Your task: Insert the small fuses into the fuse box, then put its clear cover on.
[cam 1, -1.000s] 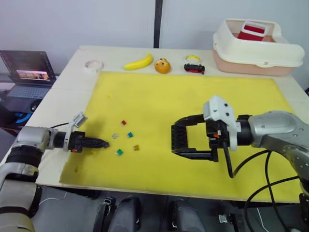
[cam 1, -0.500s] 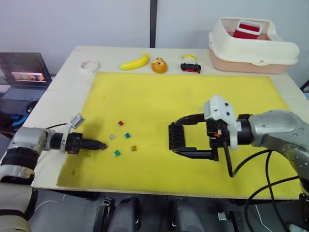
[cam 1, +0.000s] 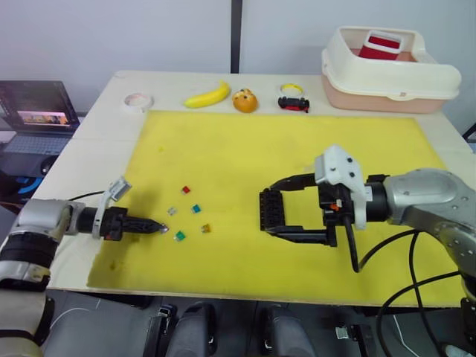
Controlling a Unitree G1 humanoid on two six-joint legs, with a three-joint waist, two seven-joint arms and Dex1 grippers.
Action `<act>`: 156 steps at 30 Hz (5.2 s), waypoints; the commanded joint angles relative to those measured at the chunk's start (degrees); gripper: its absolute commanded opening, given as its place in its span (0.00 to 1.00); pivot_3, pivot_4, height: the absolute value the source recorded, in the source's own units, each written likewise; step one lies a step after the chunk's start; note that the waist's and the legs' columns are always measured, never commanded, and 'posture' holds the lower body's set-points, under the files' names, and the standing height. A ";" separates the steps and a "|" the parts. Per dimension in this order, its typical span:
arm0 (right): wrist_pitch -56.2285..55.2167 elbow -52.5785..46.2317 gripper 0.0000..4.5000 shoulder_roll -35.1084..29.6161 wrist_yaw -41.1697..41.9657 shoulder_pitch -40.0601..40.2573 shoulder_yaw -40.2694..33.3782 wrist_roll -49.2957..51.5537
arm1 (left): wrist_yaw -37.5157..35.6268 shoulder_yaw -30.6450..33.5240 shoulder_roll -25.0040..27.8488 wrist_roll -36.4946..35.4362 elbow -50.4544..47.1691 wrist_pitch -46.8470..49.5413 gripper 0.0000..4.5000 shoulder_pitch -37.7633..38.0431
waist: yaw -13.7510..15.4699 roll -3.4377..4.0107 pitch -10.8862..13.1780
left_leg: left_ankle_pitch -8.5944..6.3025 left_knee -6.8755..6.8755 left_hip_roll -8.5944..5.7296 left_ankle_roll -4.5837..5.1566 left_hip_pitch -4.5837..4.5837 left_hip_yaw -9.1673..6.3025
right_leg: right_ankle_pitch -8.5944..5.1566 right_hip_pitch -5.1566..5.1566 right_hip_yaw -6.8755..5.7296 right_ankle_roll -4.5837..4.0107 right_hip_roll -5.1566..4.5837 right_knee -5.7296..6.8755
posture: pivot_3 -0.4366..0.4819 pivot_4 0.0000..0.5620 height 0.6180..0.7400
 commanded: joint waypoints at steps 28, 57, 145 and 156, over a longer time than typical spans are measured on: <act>11.99 11.69 1.00 11.08 -25.05 -13.83 -6.27 32.70 | 18.95 19.25 -9.45 -23.97 -36.14 7.26 0.01 -11.85 | 0.15 -0.08 0.05 | 0.06 0.09 0.02 0.04 0.03 0.03 | 0.21 0.13 -0.06 0.43 0.32 0.10 | 0.48 0.27 1.00; 12.00 15.40 0.59 12.86 -35.37 -17.77 -2.74 38.75 | 19.84 12.21 -15.76 -22.39 -34.03 -1.80 0.00 -14.16 | 0.12 -0.09 0.06 | 0.08 0.15 0.38 0.06 0.03 0.04 | 0.34 0.14 0.05 0.66 1.11 0.08 | 0.48 0.27 1.00; 12.40 15.24 0.00 12.27 -33.25 -19.32 -1.03 36.44 | 20.74 9.65 -12.25 -21.34 -35.17 -0.12 0.32 -14.22 | 0.12 -0.08 0.06 | 0.08 0.15 0.42 0.06 0.04 0.05 | 0.34 0.12 0.06 0.66 1.14 0.08 | 0.48 0.27 1.00; 4.41 9.00 0.00 -5.02 -7.17 -18.30 9.52 7.71 | 13.11 1.01 -4.03 -3.88 -38.46 -21.37 0.98 -7.17 | 0.36 -0.07 0.07 | 0.07 0.13 0.41 0.06 0.01 0.14 | 0.31 0.05 0.10 0.59 1.15 0.01 | 0.48 0.27 1.00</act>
